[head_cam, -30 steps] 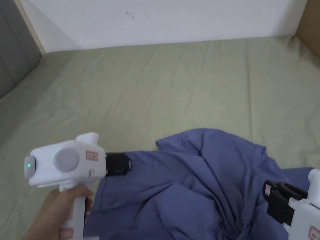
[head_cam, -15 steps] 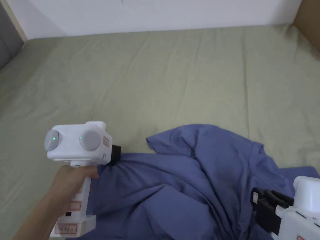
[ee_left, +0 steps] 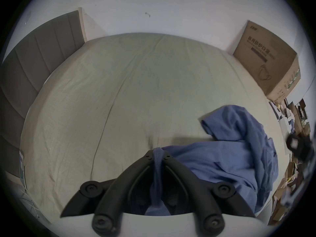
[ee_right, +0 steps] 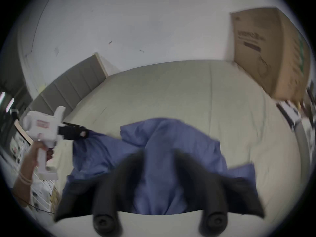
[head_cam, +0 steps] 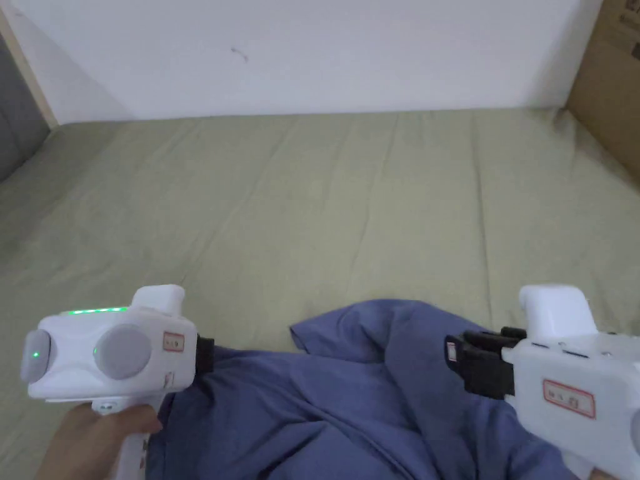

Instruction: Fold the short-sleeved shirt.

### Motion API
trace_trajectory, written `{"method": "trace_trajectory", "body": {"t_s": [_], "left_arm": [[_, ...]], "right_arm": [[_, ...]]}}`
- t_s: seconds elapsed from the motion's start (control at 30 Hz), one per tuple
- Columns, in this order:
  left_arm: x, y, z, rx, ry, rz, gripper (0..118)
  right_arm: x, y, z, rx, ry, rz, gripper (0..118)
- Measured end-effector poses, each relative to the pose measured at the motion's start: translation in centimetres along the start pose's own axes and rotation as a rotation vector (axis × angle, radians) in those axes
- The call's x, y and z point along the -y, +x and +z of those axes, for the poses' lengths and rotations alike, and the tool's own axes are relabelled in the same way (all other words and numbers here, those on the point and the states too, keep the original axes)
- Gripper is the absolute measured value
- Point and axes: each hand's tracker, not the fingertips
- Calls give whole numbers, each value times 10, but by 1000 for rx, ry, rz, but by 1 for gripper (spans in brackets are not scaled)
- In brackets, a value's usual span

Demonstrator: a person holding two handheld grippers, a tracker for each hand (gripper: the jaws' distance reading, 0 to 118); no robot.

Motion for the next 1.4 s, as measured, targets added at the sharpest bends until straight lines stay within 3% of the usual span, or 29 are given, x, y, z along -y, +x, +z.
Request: {"method": "trace_trajectory", "body": {"t_s": [0.07, 0.1, 0.2, 0.37, 0.5, 0.53, 0.57, 0.67, 0.77, 0.8, 0.97, 1.17, 1.4], "left_arm": [[6, 1, 14, 5, 26, -14, 3], [10, 3, 22, 6, 40, -26, 3], [21, 2, 43, 26, 70, -24, 3], [37, 2, 65, 42, 86, -26, 3], [45, -5, 71, 62, 85, 6, 3], [47, -5, 71, 63, 86, 8, 3], [49, -6, 70, 59, 82, 10, 3], [50, -8, 67, 28, 71, -4, 3], [49, -11, 68, 17, 79, 7, 3], [48, -10, 70, 15, 79, 13, 3], [48, -10, 79, 0, 84, 8, 3], [39, -19, 108, -49, 111, 3, 3], [18, -25, 168, -160, 238, -26, 3]], "right_arm": [[-24, 6, -31, -34, -48, 45, 98], [-36, 9, -49, -47, -82, 66, 118], [-64, 16, -94, -10, -187, 96, 113], [-67, 24, -174, 54, -333, 213, 108], [-41, 33, -219, 56, -462, 105, 103], [-37, 29, -214, 66, -368, 134, 103], [-37, 21, -211, 105, -378, 177, 101], [-44, 13, -202, 107, -389, 185, 75], [-49, 13, -196, 128, -387, 193, 29], [-50, 12, -193, 132, -386, 196, 3], [-53, 15, -173, 108, -418, 138, 3], [-85, 48, -103, 33, -286, -83, 3], [-133, 94, 39, 55, -64, -115, 3]]}}
